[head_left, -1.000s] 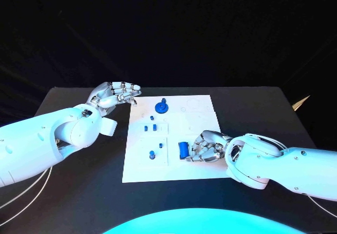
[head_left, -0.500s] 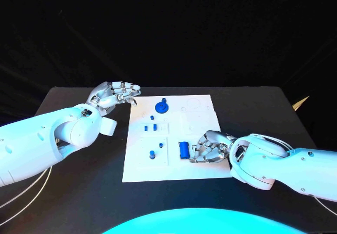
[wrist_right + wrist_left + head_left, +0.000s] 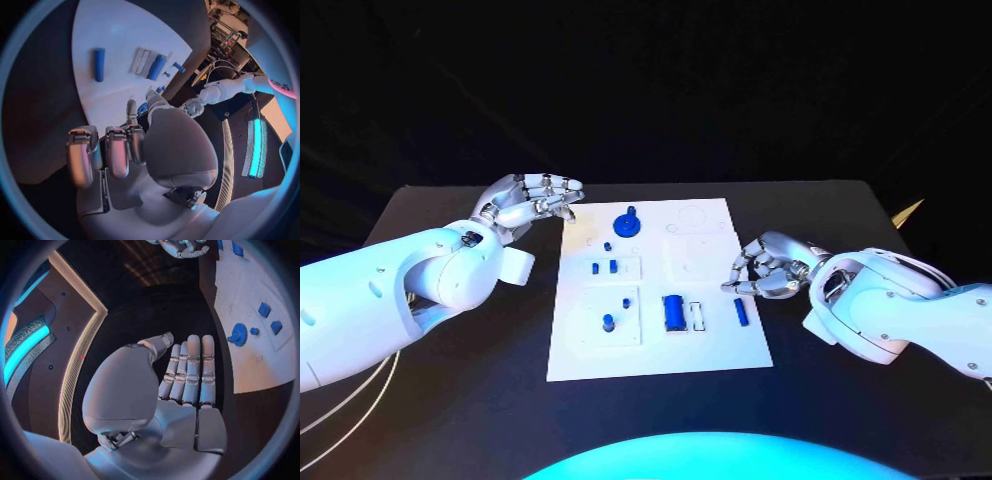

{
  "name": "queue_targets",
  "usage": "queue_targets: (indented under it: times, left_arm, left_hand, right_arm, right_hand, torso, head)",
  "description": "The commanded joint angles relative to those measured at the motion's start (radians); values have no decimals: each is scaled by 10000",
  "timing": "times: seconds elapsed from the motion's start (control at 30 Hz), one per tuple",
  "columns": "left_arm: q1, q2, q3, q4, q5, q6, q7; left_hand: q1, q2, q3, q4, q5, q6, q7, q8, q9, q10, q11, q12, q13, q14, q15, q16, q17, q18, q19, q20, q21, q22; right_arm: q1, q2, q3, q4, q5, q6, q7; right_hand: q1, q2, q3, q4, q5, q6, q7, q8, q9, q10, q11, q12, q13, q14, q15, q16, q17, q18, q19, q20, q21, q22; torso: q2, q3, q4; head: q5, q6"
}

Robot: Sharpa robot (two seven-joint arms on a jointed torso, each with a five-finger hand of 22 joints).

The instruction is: Assemble the parts on the task board

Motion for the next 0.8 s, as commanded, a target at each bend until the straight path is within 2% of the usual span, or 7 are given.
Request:
queue_targets:
  times: [0.03, 0.1, 0.4, 0.6, 0.8]
  left_arm:
    - [-1, 12, 5, 40, 31, 154, 108]
    - [-2, 13, 5, 44, 31, 158, 112]
    - [-4, 17, 5, 44, 31, 172, 116]
    - [-5, 4, 5, 46, 31, 169, 116]
    - [-5, -7, 5, 48, 31, 175, 114]
  left_hand:
    - [27, 57, -10, -50, 19, -73, 3, 45, -3, -34, -6, 40, -16, -87, 5, -46, -16, 117, -55, 23, -66, -5]
    - [27, 57, -10, -50, 19, -73, 3, 45, -3, -34, -6, 40, -16, -87, 5, -46, -16, 117, -55, 23, -66, -5]
    - [27, 57, -10, -50, 19, -73, 3, 45, -3, -34, -6, 40, -16, -87, 5, -46, -16, 117, -55, 23, -66, -5]
    - [27, 57, -10, -50, 19, -73, 3, 45, -3, -34, -6, 40, -16, -87, 5, -46, -16, 117, -55, 23, -66, -5]
    - [27, 57, -10, -50, 19, -73, 3, 45, -3, -34, -6, 40, -16, -87, 5, -46, -16, 117, -55, 23, -66, -5]
  right_arm:
    - [9, -145, -21, -127, -571, -103, 232]
    - [-54, -242, -32, -189, -949, -41, 114]
    - [-426, -263, -52, -204, -1729, 270, -353]
    - [-666, -136, -66, -284, -1898, 533, -630]
    - [-864, 57, -72, -403, -2065, 571, -847]
  right_hand:
    - [111, -16, 70, 4, 11, -89, 20, -67, -27, 514, 85, -40, 2006, 971, 34, 57, 2288, -143, 1046, -6, 45, 2634]
    - [132, -18, 90, 3, 12, -92, 25, -81, -35, 512, 89, -43, 2004, 973, 38, 62, 2299, -143, 1046, -2, 45, 2634]
    - [132, -21, 117, 27, 6, -65, 31, -91, -46, 521, 96, -25, 2015, 974, 45, 63, 2303, -143, 1046, 4, 45, 2634]
    - [-110, -91, 95, 92, -13, 71, 27, -96, -68, 538, 99, 0, 2029, 978, 53, 72, 2324, -143, 1046, 20, 45, 2634]
    - [-394, -120, 46, 101, -13, 135, 21, -111, -83, 543, 96, 1, 2032, 979, 54, 72, 2326, -143, 1046, 26, 45, 2634]
  torso:
    - [14, -3, -5]
    - [18, 19, -7]
    - [7, 11, 11]
    - [19, 0, 13]
    - [18, 16, 28]
  head:
    - [-145, 39]
    - [-200, 51]
    - [-246, 58]
    - [-247, 47]
    - [-226, 27]
